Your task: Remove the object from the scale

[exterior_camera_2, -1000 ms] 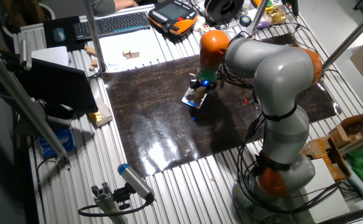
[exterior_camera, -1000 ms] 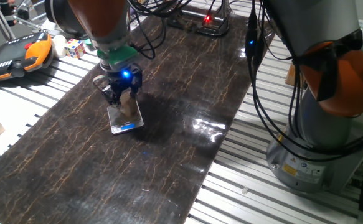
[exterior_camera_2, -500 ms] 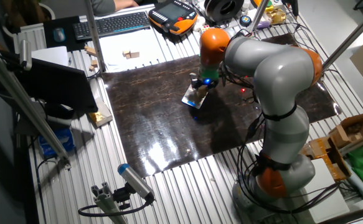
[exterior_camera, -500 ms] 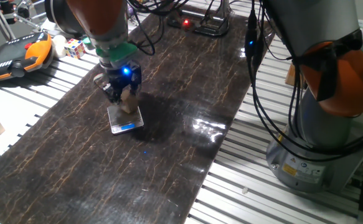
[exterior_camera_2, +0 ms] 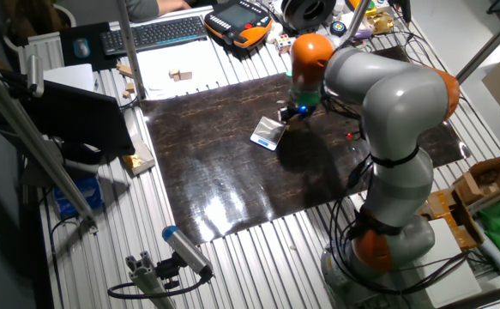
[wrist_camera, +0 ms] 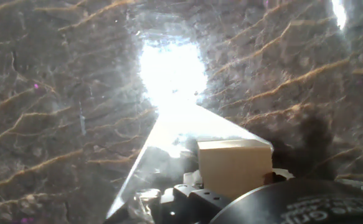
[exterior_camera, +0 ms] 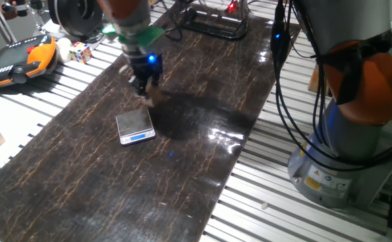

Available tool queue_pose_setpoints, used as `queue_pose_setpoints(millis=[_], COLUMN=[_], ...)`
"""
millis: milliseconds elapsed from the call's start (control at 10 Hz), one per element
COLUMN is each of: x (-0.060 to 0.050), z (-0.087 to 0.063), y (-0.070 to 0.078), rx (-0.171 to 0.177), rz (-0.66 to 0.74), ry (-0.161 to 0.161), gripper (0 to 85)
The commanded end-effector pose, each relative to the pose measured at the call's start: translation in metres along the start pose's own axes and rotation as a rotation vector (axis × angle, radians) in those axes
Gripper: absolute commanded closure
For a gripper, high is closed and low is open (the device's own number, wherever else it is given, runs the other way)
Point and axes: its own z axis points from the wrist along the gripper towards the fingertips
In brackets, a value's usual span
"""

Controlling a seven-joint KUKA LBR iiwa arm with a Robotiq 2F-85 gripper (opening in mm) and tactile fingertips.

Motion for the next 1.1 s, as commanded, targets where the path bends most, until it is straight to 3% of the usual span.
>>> queue_pose_setpoints(millis=[0, 400, 800, 1000], x=[0.0, 0.013, 0.015, 0.014], z=[0.004, 0.018, 0.028, 0.03], y=[-0.045, -0.063, -0.06, -0.058], rx=[-0.001, 0.002, -0.002, 0.004], rz=[-0.023, -0.049, -0.041, -0.023], ry=[-0.001, -0.001, -0.001, -0.001], gripper=[84.3, 84.3, 84.3, 78.3])
